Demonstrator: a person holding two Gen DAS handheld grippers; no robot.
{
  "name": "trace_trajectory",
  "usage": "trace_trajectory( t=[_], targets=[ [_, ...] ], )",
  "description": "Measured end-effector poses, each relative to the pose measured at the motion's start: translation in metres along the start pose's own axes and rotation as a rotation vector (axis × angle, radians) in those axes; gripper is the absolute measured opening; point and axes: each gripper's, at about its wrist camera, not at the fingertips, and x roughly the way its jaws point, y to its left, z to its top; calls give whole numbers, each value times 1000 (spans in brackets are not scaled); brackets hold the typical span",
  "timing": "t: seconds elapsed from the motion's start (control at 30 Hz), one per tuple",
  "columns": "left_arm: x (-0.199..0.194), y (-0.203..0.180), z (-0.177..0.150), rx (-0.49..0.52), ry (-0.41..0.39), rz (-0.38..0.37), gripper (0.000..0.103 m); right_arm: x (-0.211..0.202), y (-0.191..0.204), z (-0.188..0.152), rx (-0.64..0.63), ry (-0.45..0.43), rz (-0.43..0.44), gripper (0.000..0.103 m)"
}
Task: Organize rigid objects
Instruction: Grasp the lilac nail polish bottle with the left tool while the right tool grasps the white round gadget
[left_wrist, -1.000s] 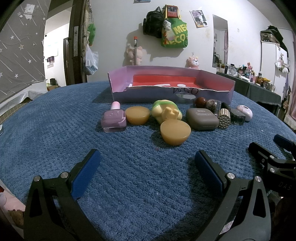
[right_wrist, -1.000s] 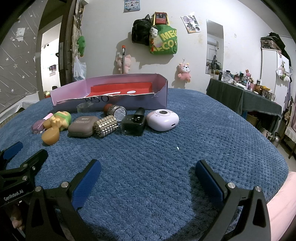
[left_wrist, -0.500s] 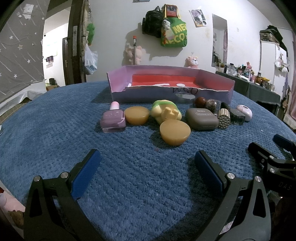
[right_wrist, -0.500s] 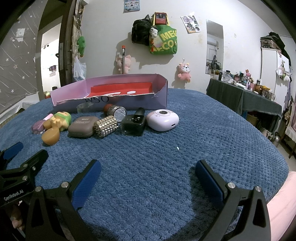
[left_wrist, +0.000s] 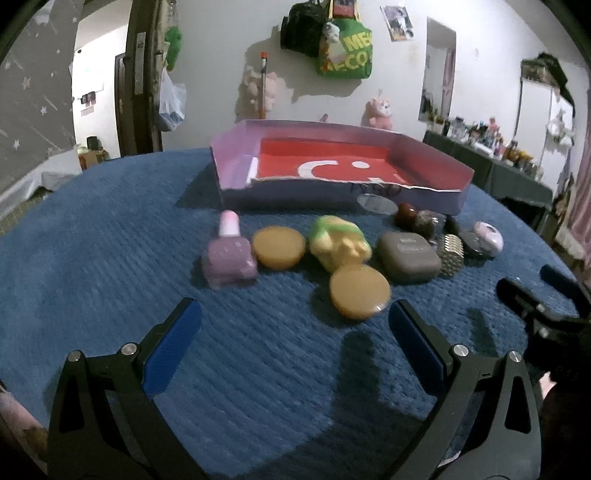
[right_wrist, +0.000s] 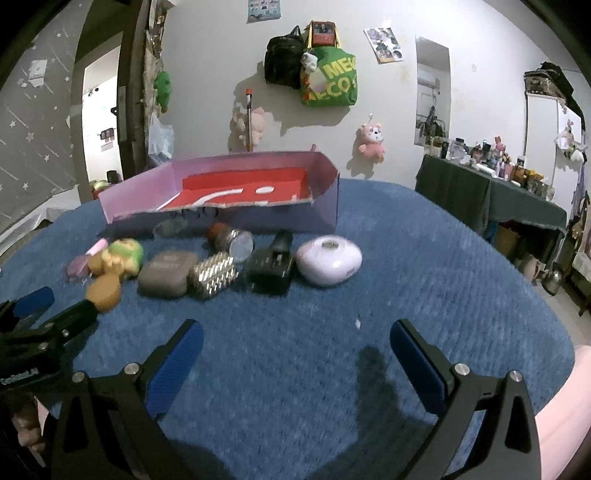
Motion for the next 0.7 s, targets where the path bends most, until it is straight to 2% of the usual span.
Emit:
trace_trajectory(
  t=[0.1,0.33,0.47,0.53,0.6,0.7],
  targets=[
    [-1,8,13,-10,11,-11,103,1,-3,13,3,-3,-7,103],
    [22,41,34,-93,112,5,102,17,-23,47,25,34,-22,103],
    [32,49,44,-83,161,11,101,34,-39,63,39,109,1,103],
    [37,52,46,-75,181,14,98,44,-47,68,26,159,13,103],
    [44,56,46,-64,216,20,90,52,-52,69,8,202,23,103],
    [48,59,47,-63,240,1,89,63,-59,68,-5,260,41,103]
  ],
)
